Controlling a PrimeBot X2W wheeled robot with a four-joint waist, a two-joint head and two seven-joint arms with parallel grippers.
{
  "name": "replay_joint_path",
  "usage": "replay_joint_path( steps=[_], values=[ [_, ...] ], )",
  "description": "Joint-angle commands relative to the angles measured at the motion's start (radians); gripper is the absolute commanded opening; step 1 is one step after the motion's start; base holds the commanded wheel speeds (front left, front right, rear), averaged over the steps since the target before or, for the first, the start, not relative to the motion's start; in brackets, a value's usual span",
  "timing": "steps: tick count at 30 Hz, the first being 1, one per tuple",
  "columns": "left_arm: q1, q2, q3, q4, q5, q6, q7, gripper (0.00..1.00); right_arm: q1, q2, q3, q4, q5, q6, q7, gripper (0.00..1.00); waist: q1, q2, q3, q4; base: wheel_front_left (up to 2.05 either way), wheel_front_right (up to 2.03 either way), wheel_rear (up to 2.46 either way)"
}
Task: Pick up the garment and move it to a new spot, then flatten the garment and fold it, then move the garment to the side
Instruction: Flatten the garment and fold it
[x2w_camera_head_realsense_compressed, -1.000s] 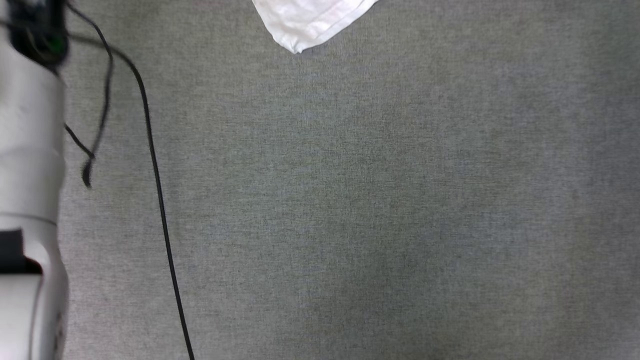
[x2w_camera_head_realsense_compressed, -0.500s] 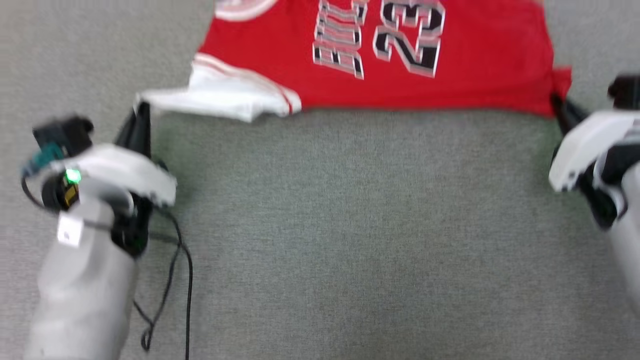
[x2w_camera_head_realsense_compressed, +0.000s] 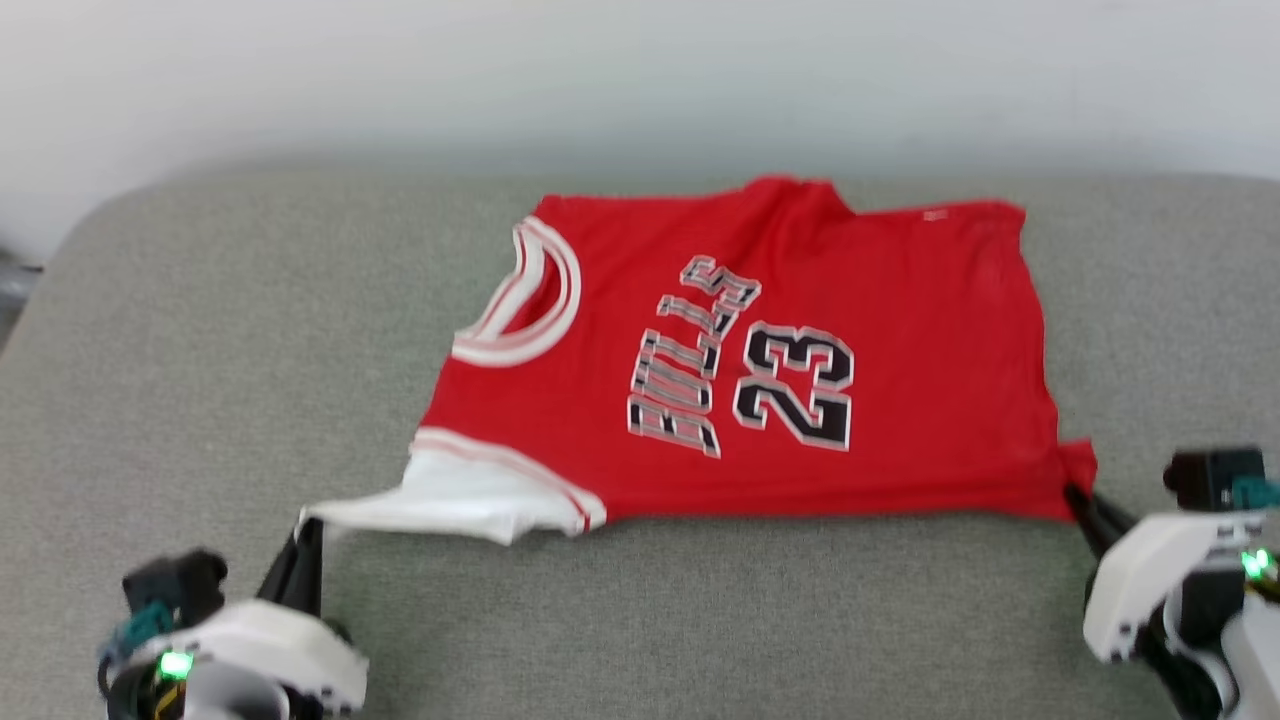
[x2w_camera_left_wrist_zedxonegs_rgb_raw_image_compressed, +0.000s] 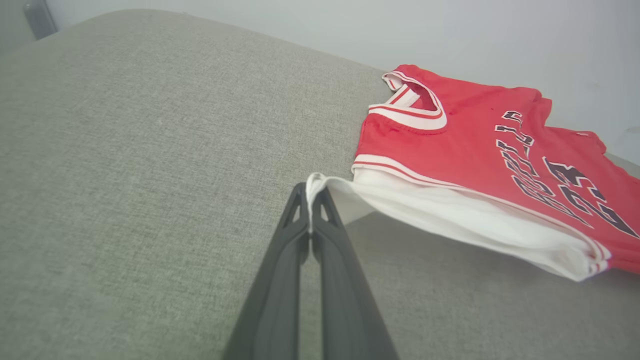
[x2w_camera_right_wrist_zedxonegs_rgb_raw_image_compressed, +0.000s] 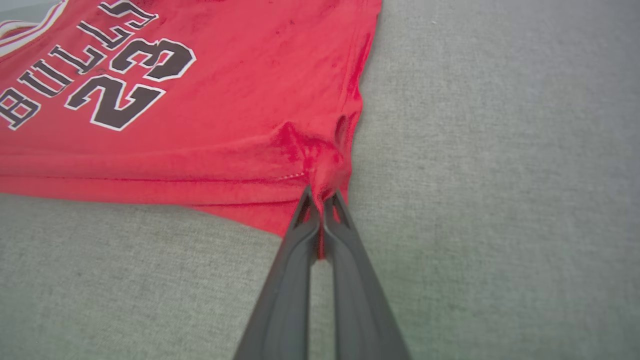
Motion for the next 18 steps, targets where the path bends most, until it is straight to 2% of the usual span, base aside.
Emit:
replay_joint_path(
  steps=[1,10,18],
  values=[
    [0.021,0.016,0.013,-0.005,-0.006,0.014,0.001,0.00,0.026,-0.013,-0.014,-0.004,-0.010,-0.003,0.003,0.00,0.0004,0.0000,-0.039,0.007,0.00,0.00,0.00],
    [0.302,0.029,0.050,-0.280,-0.042,0.131,0.093,0.00,0.361,0.083,-0.200,-0.291,-0.087,-0.003,0.129,0.00,0.0004,0.0000,-0.121,0.023,0.00,0.00,0.00],
    [0.435,0.046,0.062,-0.455,-0.049,0.193,0.149,0.00,0.548,0.200,-0.345,-0.539,-0.153,-0.003,0.259,0.00,0.0004,0.0000,-0.130,0.036,0.00,0.00,0.00]
  ],
)
